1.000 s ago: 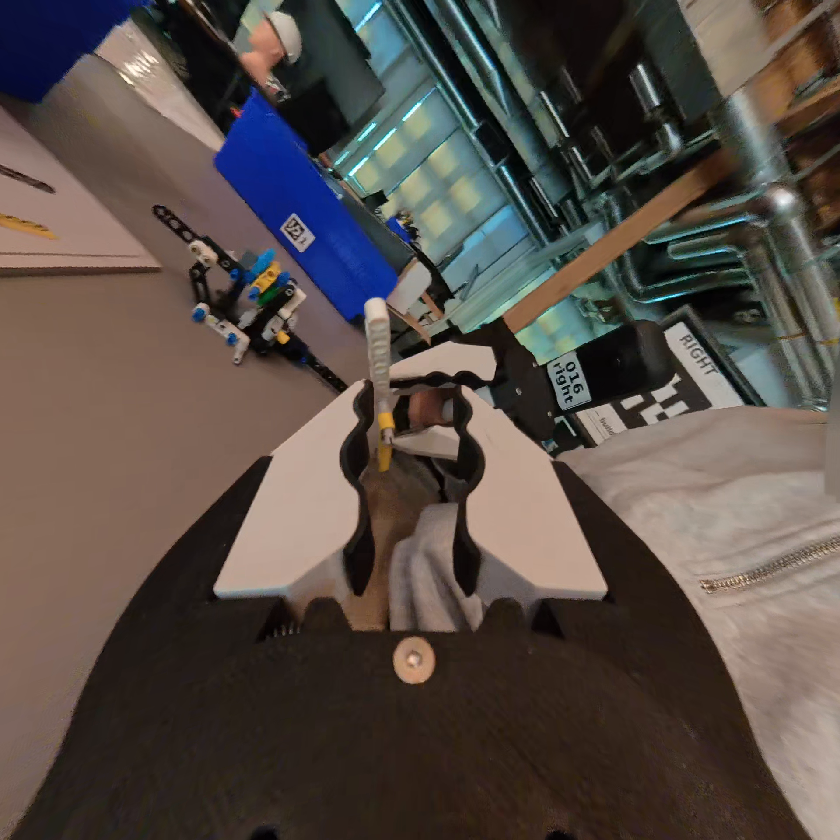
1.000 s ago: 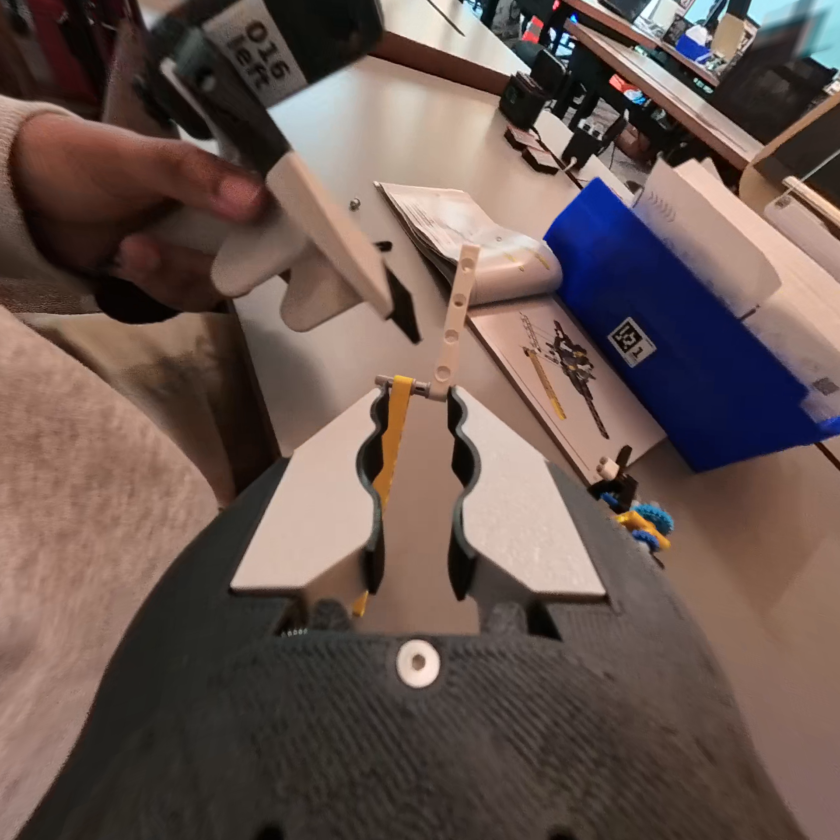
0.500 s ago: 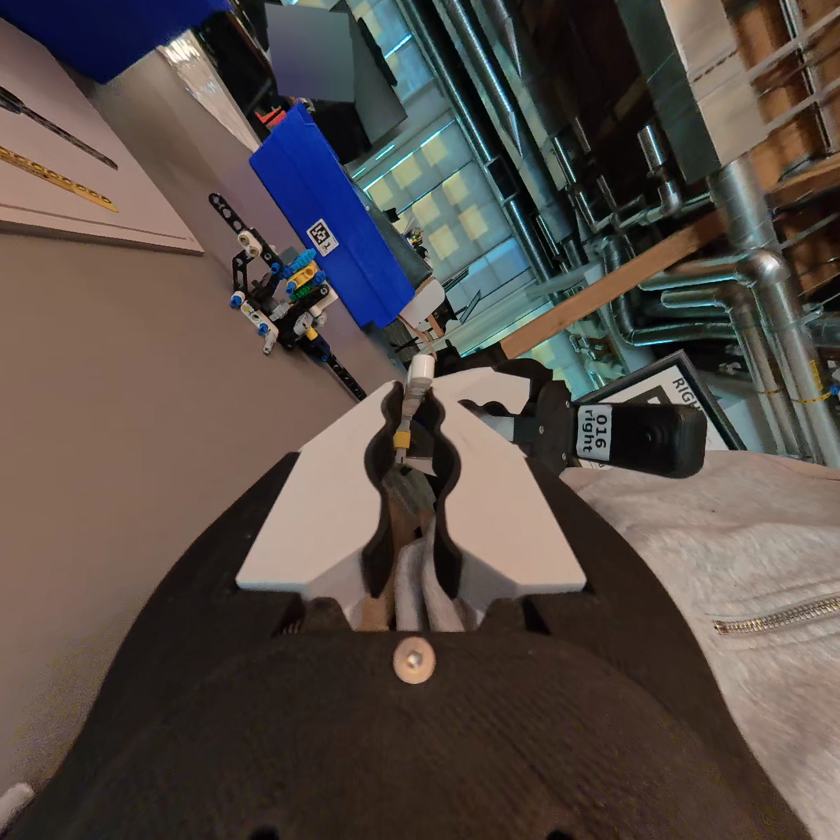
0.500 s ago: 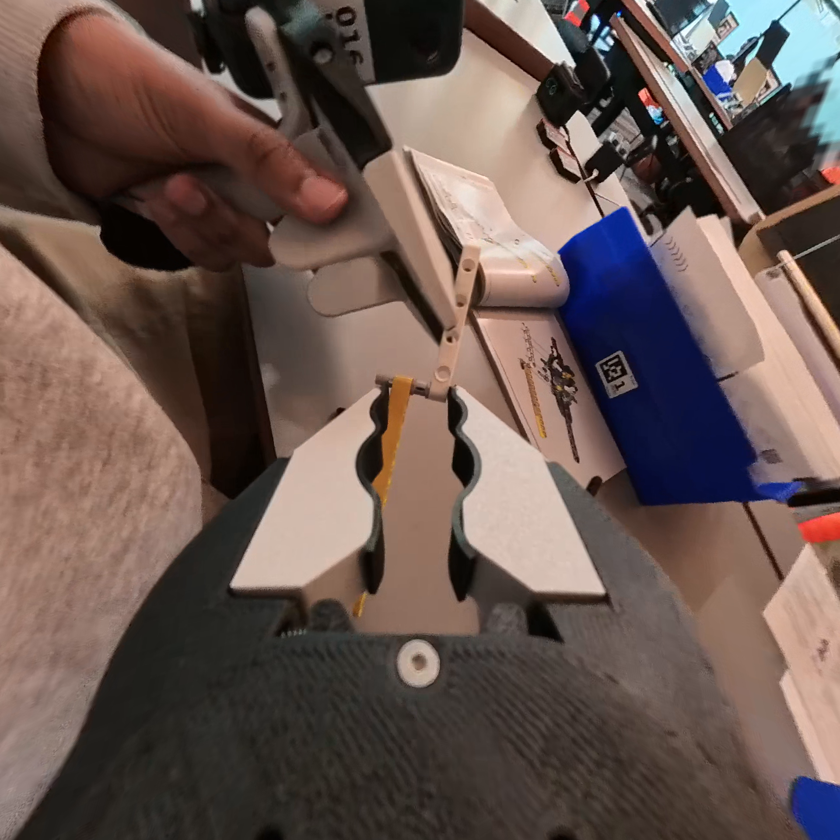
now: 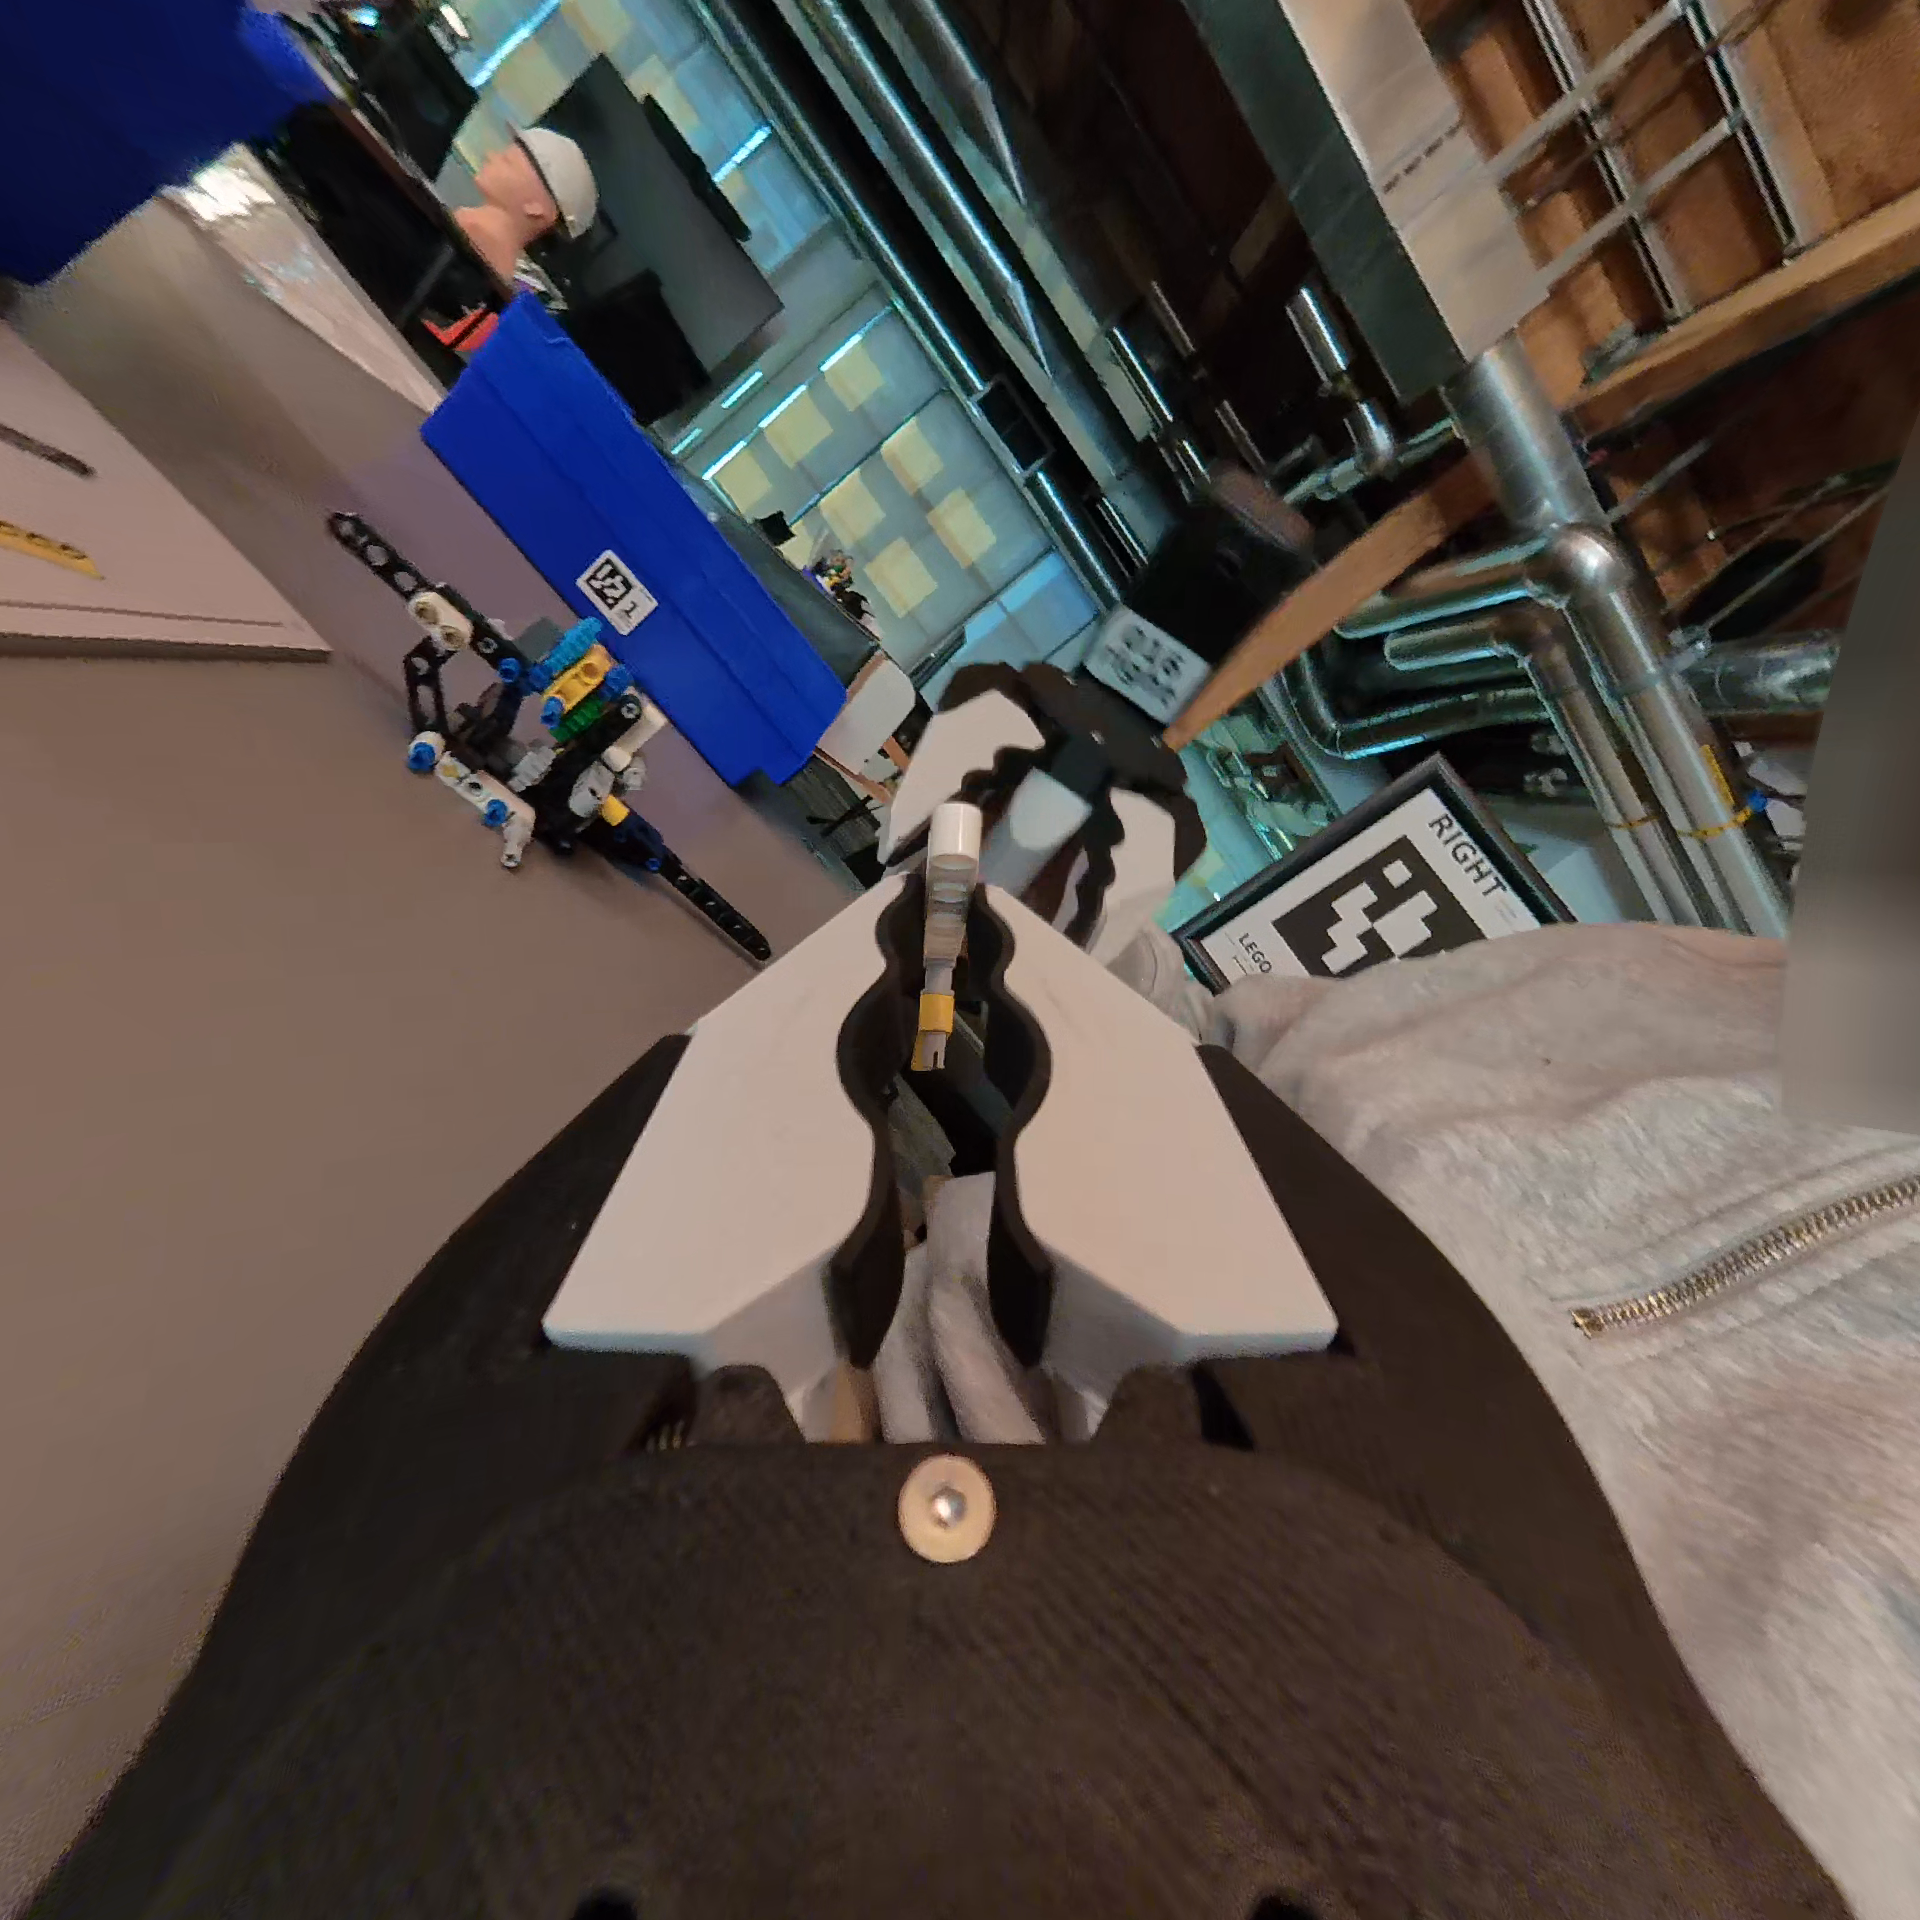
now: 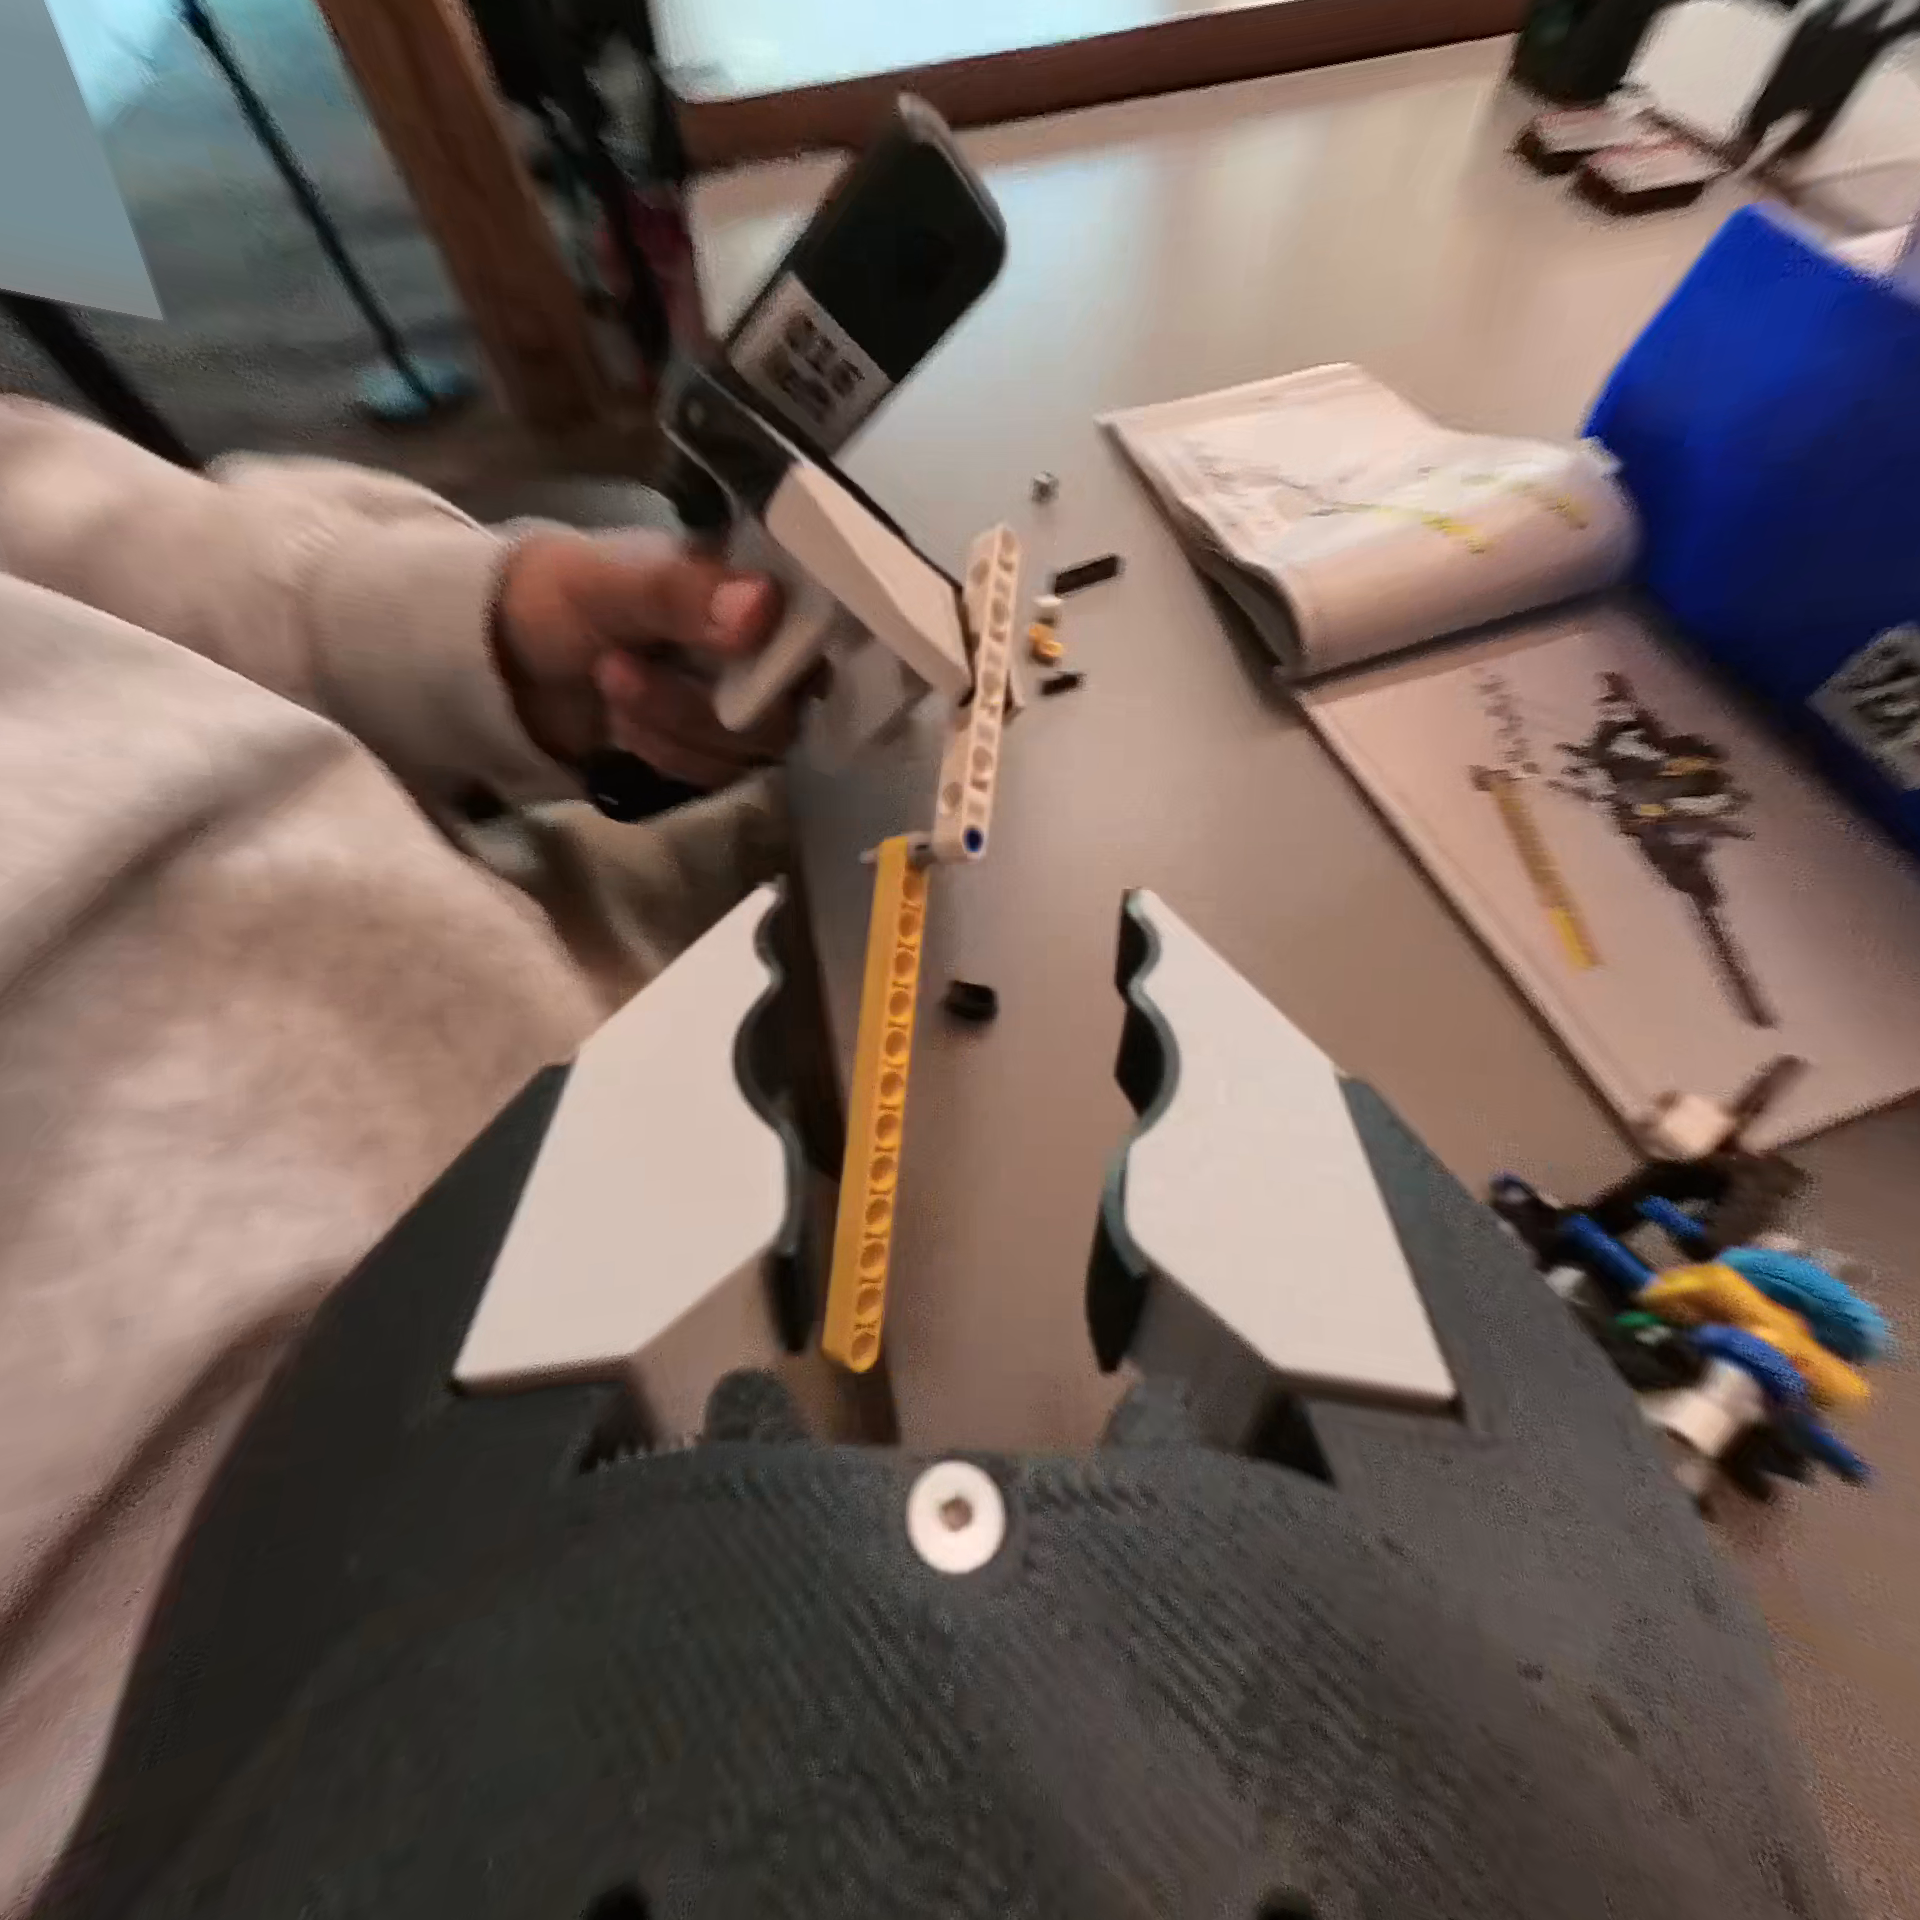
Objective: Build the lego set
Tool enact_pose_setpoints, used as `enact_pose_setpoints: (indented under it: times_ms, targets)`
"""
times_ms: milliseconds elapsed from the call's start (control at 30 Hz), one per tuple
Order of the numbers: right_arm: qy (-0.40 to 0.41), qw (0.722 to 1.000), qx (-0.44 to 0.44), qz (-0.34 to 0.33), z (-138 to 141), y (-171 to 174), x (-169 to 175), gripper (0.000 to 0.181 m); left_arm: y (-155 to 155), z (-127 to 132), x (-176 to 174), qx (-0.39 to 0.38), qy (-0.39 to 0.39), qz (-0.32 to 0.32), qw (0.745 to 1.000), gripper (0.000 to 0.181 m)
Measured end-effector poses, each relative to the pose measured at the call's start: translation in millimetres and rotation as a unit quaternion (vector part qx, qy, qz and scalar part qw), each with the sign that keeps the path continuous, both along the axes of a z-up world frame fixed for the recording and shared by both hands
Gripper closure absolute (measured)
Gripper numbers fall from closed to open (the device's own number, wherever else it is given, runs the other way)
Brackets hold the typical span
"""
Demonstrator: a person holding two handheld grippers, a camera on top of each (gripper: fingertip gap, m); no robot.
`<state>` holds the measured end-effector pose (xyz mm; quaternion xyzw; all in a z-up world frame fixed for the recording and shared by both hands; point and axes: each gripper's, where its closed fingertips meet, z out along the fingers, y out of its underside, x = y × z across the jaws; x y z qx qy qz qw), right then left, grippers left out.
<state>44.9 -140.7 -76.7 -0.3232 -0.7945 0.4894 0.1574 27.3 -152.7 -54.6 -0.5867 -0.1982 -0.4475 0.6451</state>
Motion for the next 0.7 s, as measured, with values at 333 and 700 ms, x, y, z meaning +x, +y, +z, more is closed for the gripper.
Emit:
enact_pose_setpoints:
  times_ms: [333,700]
  targets:
    - [-0.185,0.970,-0.128,0.095,12,-4,10,0.157,0,9,14,0.015,0.060,-0.016,0.998,0.177]
    - [-0.189,0.974,-0.076,0.098,-2,-12,9,0.177,0,-8,5,-0.061,0.076,0.025,0.995,0.153]
